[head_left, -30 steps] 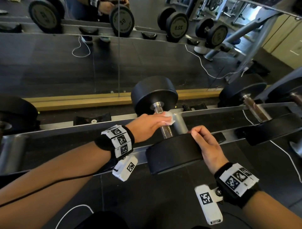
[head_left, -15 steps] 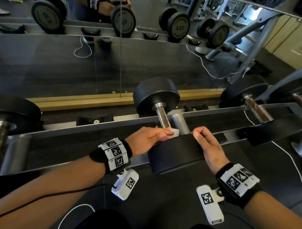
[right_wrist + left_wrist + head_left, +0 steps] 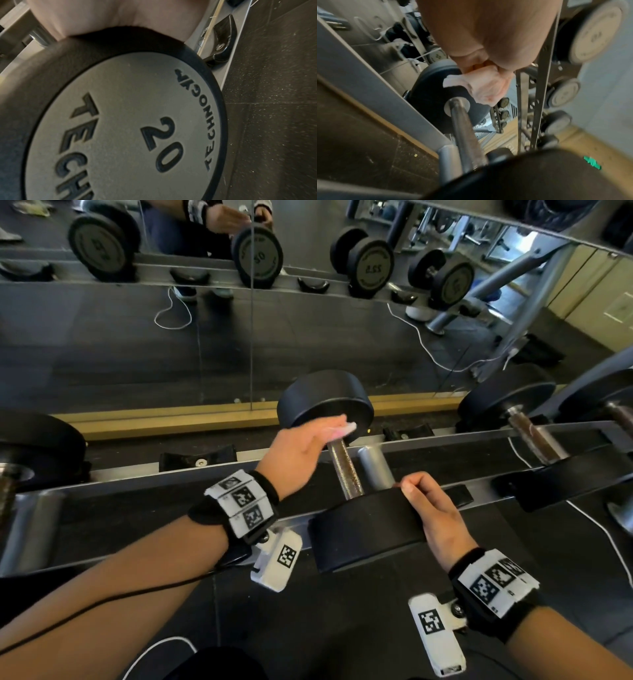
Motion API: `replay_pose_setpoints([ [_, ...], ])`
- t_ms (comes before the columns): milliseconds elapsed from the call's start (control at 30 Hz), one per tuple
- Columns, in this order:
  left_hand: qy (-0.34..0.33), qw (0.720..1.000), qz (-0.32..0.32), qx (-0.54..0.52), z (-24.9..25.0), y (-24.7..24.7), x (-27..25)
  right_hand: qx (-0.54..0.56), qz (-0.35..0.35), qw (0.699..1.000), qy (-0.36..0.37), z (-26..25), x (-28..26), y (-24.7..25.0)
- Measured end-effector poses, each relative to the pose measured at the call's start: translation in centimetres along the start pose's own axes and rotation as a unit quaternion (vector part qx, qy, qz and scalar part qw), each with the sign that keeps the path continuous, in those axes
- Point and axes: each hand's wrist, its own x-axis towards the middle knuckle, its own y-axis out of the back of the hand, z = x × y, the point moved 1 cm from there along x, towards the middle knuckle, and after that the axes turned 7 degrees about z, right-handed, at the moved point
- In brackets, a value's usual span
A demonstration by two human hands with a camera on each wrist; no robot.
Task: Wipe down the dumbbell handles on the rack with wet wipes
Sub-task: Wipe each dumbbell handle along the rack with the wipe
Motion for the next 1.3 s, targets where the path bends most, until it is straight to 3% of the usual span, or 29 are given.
replay_pose_setpoints([
  [67, -0.065, 0.991, -0.101, 0.06, -0.3, -1.6, -0.6, 0.002, 0.003, 1.0, 0.007, 0.0, 0.0, -0.1],
  [100, -0.064, 0.987, -0.127, 0.069, -0.6, -2.0, -1.1, -0.001, 0.001, 1.0, 0.008, 0.0, 0.0, -0.1],
  [233, -0.032, 0.988, -0.14, 0.049, -1.0, -2.1, -2.3, -0.001, -0.006, 1.0, 0.004, -0.1, 0.0, 0.0],
  [467, 0.153, 0.971, -0.179, -0.045, 0.0, -1.1, -4.6, -0.056, -0.005, 0.998, 0.035, -0.6, -0.2, -0.1],
  [567, 0.27, 0.932, -0.072, -0.233, 0.6, -0.6, -5.0, -0.096, -0.006, 0.994, 0.049, -0.7, -0.2, -0.1],
  [667, 0.366, 0.88, 0.101, -0.286, 0.1, 0.2, -4.6, -0.15, -0.017, 0.987, 0.056, -1.1, -0.3, 0.0],
  [867, 0.47, 0.755, 0.153, -0.431, -0.3, -1.5, -3.1, -0.313, -0.069, 0.939, 0.126, -2.9, -0.2, -1.6],
  [967, 0.45, 0.767, 0.137, -0.437, -0.3, -2.2, -2.5, -0.357, -0.074, 0.915, 0.173, -2.7, -0.8, -2.4],
  [1300, 0.328, 0.859, -0.002, -0.394, 0.0, -2.8, -4.1, -0.35, -0.081, 0.913, 0.195, -2.2, -0.5, -1.9],
])
